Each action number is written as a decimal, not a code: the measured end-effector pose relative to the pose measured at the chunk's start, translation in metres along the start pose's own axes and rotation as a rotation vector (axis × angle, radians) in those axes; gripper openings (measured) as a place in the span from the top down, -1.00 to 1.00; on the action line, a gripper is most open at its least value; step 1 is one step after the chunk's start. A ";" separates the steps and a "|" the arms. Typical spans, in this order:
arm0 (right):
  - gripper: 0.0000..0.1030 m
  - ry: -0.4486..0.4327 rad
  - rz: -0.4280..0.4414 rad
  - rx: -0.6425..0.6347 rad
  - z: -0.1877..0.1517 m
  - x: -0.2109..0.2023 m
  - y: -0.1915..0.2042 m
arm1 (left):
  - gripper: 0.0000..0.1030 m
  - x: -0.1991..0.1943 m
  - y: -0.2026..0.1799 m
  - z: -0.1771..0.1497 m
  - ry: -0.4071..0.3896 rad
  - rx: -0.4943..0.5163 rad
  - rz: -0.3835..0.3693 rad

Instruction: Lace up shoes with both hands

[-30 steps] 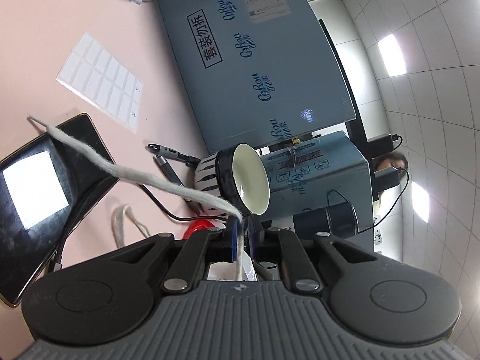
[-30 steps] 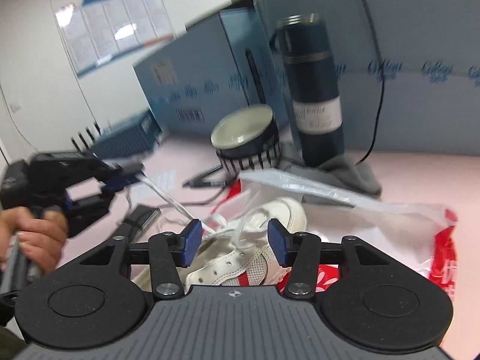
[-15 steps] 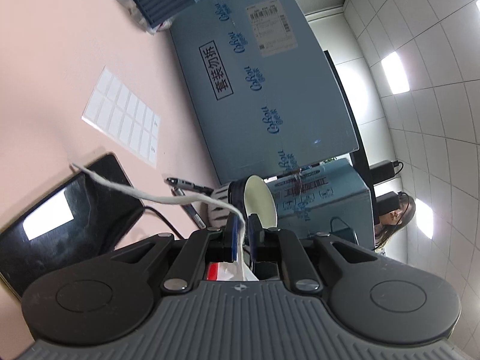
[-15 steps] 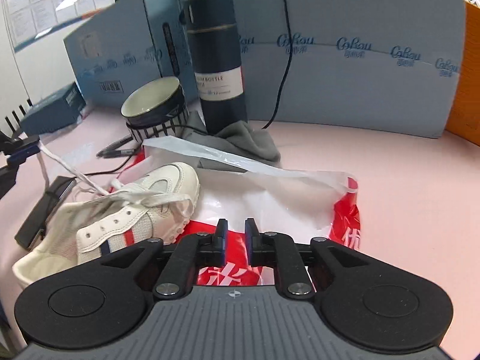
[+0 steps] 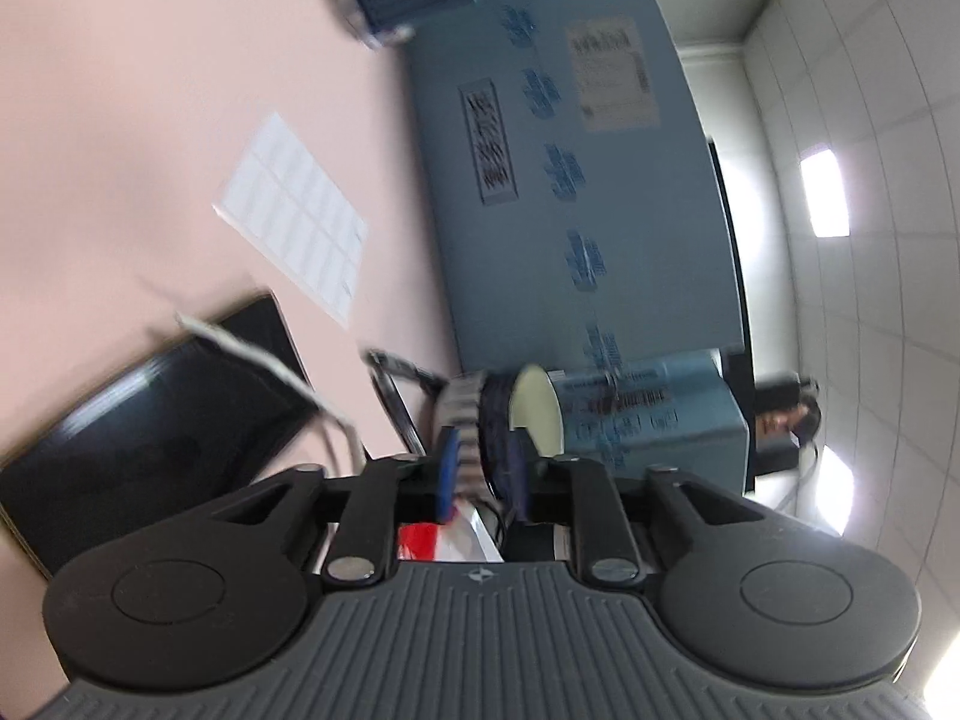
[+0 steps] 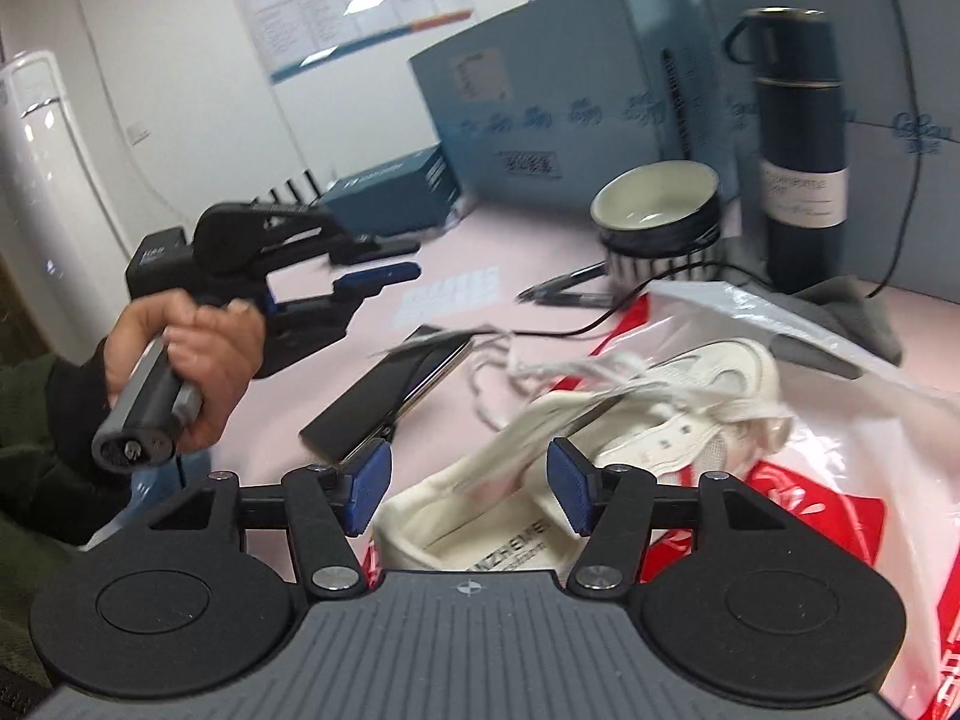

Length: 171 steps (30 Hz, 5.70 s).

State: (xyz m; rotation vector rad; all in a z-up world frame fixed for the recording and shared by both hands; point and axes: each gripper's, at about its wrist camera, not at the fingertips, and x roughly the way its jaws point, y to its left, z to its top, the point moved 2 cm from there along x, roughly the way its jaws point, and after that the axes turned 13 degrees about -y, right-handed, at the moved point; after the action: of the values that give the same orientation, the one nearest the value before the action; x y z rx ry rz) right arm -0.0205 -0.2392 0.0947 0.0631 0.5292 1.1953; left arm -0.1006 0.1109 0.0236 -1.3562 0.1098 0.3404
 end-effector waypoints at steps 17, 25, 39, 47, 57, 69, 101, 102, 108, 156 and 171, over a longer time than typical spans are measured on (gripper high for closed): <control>-0.23 0.025 -0.031 0.036 -0.011 0.009 -0.002 | 0.28 0.018 -0.045 -0.041 0.103 1.285 -0.008; -0.26 0.022 -0.045 0.029 -0.012 0.009 -0.001 | 0.29 0.068 -0.030 -0.085 0.192 1.582 0.045; -0.31 0.023 -0.047 0.036 -0.013 0.010 -0.002 | 0.87 0.055 -0.032 -0.081 0.061 1.596 -0.034; -0.33 0.019 -0.048 0.032 -0.015 0.012 -0.001 | 0.87 0.033 -0.041 -0.073 0.008 1.564 -0.073; -0.36 0.020 -0.040 0.033 -0.016 0.014 -0.001 | 0.87 0.018 -0.047 -0.088 -0.039 1.702 -0.113; -0.36 0.017 -0.038 0.032 -0.016 0.014 -0.001 | 0.97 0.017 -0.053 -0.083 -0.110 1.673 -0.037; 0.32 -0.045 -0.267 0.153 -0.030 0.002 -0.042 | 0.98 0.004 -0.068 -0.033 -0.193 1.342 0.036; 0.36 -0.041 -0.274 0.140 -0.031 0.003 -0.042 | 0.98 0.004 -0.069 -0.032 -0.199 1.339 0.038; 0.46 -0.023 -0.302 0.100 -0.031 0.003 -0.039 | 0.98 0.003 -0.074 -0.020 -0.243 1.312 0.058; 0.04 -0.038 -0.287 0.142 -0.008 -0.026 -0.051 | -0.12 -0.060 -0.045 0.039 -0.291 1.275 0.420; -0.69 -0.151 -0.274 -0.061 0.103 -0.067 -0.058 | -0.58 -0.031 -0.068 0.002 0.187 1.668 0.320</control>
State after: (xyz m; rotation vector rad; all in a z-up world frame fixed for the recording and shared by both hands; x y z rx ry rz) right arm 0.0560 -0.2977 0.1899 0.0271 0.3551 0.9295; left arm -0.1096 0.0961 0.0962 0.3003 0.6125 0.2501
